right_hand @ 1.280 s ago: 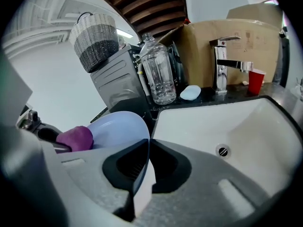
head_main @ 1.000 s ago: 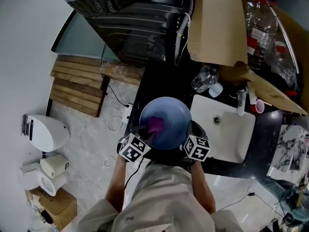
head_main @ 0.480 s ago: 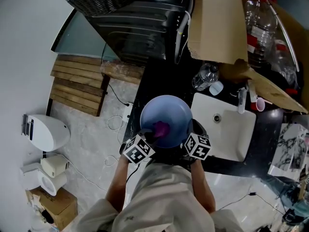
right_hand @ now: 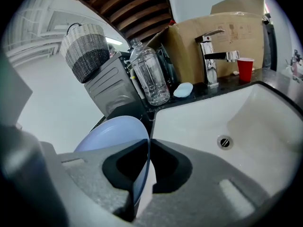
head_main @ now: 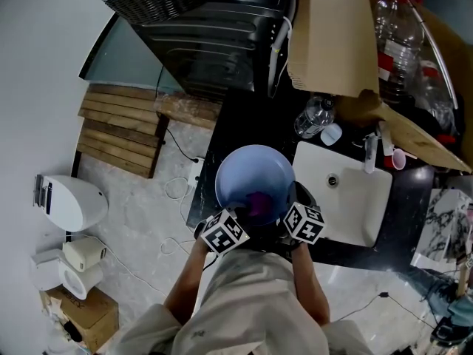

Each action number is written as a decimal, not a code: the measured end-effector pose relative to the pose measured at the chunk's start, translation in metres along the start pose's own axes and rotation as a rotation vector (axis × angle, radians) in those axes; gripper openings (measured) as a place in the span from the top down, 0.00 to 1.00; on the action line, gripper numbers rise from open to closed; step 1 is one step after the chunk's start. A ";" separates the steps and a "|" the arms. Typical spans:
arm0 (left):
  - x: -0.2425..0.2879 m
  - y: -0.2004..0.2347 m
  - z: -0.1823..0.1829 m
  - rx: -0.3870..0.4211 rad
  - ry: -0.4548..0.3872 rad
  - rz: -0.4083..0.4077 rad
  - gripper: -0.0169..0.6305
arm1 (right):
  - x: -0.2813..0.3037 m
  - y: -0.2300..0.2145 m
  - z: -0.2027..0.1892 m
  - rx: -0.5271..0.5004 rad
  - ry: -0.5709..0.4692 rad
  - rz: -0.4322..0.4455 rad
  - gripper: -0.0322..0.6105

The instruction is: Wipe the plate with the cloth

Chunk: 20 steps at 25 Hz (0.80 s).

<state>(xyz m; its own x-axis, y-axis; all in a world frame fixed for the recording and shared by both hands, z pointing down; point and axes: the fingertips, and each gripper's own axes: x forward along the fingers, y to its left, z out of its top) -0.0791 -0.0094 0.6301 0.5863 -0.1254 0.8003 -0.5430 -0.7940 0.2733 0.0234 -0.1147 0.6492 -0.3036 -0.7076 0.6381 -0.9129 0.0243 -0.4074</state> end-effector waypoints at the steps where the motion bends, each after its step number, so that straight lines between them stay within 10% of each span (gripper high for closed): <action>1: 0.002 -0.002 0.002 -0.001 -0.002 -0.006 0.88 | 0.000 0.000 0.000 0.004 -0.001 0.001 0.92; 20: 0.037 -0.013 0.036 -0.055 -0.043 -0.050 0.88 | -0.003 -0.004 -0.002 0.099 -0.015 0.047 0.92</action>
<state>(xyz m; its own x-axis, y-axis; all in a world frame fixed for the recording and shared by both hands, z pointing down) -0.0288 -0.0250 0.6366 0.6378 -0.1127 0.7619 -0.5443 -0.7659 0.3424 0.0273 -0.1114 0.6496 -0.3404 -0.7178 0.6074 -0.8663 -0.0119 -0.4995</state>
